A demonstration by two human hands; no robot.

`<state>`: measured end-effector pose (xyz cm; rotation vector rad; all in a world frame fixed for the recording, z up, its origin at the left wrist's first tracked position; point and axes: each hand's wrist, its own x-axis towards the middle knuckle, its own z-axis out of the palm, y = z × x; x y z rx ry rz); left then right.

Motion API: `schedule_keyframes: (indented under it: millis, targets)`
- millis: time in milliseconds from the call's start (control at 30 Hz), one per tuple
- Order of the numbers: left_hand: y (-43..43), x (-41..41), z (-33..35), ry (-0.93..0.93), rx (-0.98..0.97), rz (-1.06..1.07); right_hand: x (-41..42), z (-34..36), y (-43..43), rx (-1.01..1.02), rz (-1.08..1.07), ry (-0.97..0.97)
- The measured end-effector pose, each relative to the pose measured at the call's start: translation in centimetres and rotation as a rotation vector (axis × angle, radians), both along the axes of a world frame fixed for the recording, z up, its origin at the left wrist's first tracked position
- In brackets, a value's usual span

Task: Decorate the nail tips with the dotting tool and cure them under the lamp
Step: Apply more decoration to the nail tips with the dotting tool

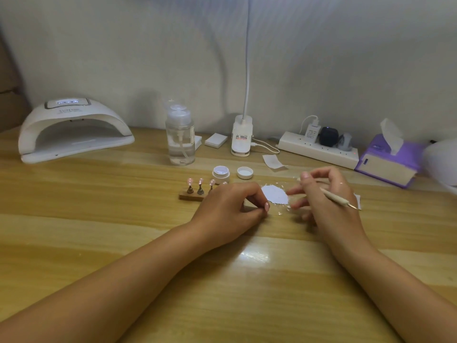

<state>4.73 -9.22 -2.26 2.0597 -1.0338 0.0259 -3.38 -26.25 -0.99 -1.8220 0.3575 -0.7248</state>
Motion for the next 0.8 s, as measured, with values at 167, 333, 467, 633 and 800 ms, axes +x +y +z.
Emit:
schedule_keyframes:
  millis: [167, 333, 467, 633, 800]
  targets:
    - [0.0, 0.1, 0.1, -0.012, 0.016, 0.024, -0.1, 0.6, 1.7, 0.238, 0.09, -0.037]
    - [0.0, 0.2, 0.0, -0.031, 0.027, 0.029, -0.1, -0.1, 2.5, 0.252, 0.108, 0.049]
    - [-0.1, 0.2, 0.0, -0.024, 0.029, 0.028, -0.2, -0.1, 2.4, 0.232, 0.106, 0.074]
    - [-0.1, 0.3, 0.0, -0.018, 0.042, 0.019, -0.2, -0.2, 2.6, 0.211, 0.123, 0.092]
    - [-0.1, 0.3, 0.0, -0.024, 0.046, 0.029, -0.2, -0.1, 2.7, 0.192, 0.135, 0.117]
